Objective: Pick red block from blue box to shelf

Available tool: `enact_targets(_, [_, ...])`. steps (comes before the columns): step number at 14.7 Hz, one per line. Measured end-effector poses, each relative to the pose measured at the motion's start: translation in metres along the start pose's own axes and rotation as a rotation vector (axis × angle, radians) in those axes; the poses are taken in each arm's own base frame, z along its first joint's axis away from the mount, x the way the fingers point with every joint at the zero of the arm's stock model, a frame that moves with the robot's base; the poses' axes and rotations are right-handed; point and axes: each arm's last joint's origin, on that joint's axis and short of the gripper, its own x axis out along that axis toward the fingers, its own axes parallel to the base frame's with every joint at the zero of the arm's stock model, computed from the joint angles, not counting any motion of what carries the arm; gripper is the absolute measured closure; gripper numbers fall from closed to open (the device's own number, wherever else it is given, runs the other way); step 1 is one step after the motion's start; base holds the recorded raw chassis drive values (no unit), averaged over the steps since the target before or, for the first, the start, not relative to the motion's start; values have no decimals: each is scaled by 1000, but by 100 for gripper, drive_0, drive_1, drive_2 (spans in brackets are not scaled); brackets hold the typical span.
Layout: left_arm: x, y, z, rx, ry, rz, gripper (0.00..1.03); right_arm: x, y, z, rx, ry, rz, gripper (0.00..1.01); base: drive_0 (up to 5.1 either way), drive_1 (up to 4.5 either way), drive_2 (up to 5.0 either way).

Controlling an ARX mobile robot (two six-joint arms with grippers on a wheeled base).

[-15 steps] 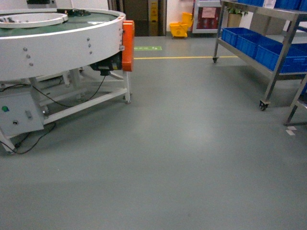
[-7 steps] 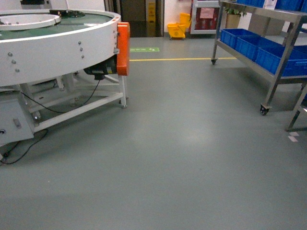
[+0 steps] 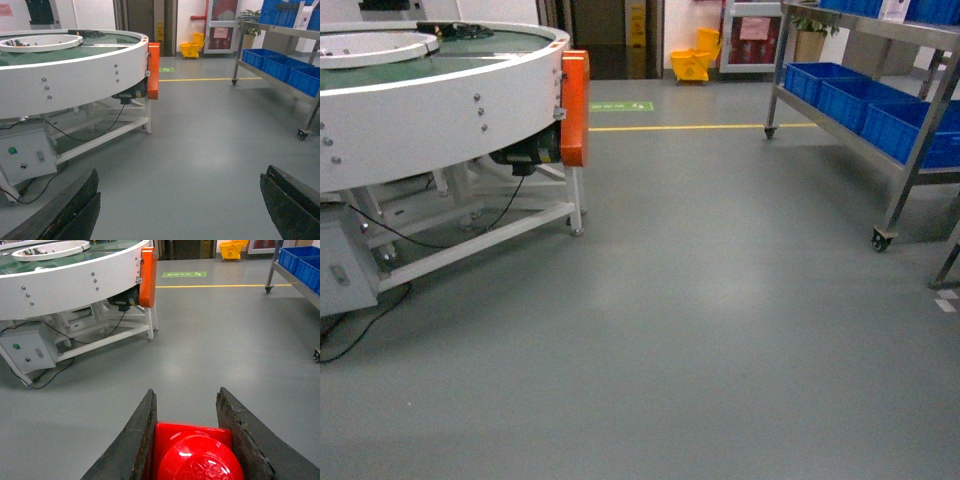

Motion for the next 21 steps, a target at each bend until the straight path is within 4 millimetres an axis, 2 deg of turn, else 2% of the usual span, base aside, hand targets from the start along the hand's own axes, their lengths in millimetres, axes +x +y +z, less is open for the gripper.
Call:
enact_targets(14, [0, 0, 0, 0, -2, 0, 5, 0, 0, 0, 0, 1, 0, 72, -5, 275, -284])
enact_targets(21, [0, 0, 0, 0, 0, 1, 5, 0, 0, 0, 0, 0, 0, 72, -124, 140, -388])
